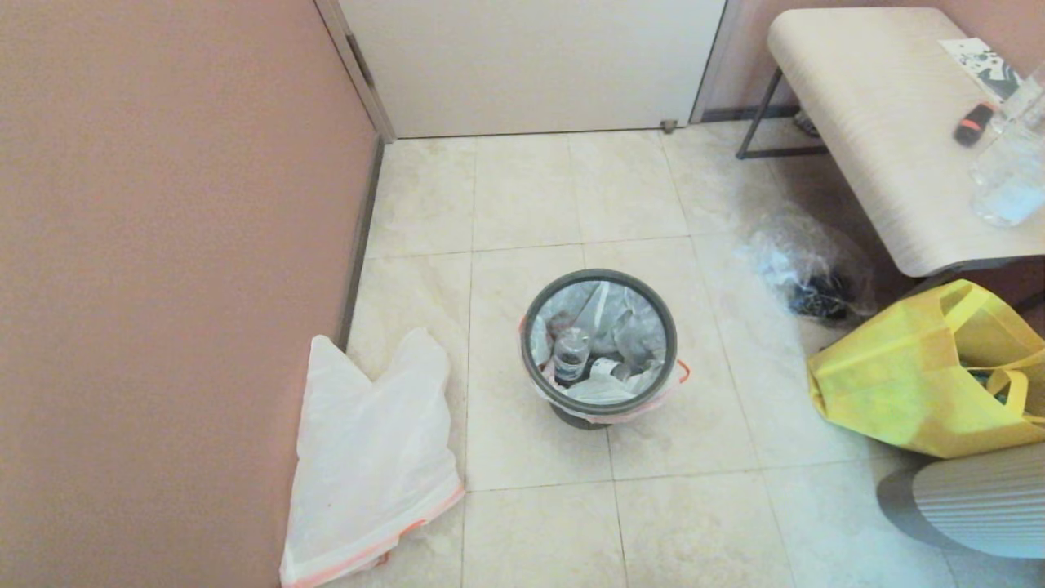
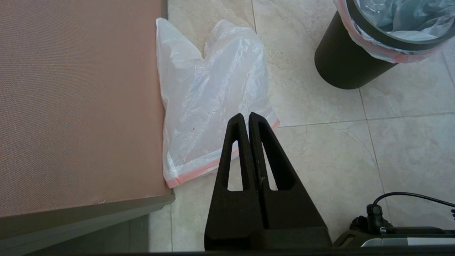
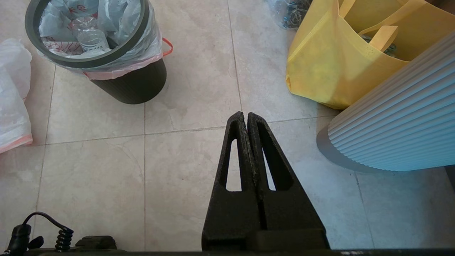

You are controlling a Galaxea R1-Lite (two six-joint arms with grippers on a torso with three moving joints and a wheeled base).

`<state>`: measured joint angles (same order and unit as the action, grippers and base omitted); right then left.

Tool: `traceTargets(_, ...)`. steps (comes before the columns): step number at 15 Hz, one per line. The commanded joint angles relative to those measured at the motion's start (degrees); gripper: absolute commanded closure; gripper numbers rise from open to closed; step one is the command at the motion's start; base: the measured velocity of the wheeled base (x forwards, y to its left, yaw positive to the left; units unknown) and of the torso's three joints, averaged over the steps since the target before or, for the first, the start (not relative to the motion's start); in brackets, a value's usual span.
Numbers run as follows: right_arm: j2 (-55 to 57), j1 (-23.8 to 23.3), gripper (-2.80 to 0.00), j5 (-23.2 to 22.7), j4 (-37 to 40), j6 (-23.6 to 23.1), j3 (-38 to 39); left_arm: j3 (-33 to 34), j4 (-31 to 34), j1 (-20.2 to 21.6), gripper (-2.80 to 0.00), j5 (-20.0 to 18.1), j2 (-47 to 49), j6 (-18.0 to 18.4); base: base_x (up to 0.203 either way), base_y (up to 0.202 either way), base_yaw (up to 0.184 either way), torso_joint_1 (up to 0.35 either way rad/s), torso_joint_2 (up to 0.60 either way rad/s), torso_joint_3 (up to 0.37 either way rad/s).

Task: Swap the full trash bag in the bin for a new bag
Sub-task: Place the trash can ring on the floor

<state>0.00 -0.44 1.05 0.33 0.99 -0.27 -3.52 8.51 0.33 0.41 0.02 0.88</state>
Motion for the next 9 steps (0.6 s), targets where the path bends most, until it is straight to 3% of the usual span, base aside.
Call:
traceTargets(1,0.09,0.0,0.0,0.01,0.02,-0.02,0.0,0.01,0.02,0.02,0.0,0.03,0.06,0.0,0.0,0.0,0.0,0.0,0.0,0.0)
traceTargets(9,0.0,0.09,0.0,0.27,0.29,-0.02,-0.08,0.01,0.02,0.02,0.0,0.03,-0.02,0.0,0.0,0.0,0.0,0.0,0.0,0.0)
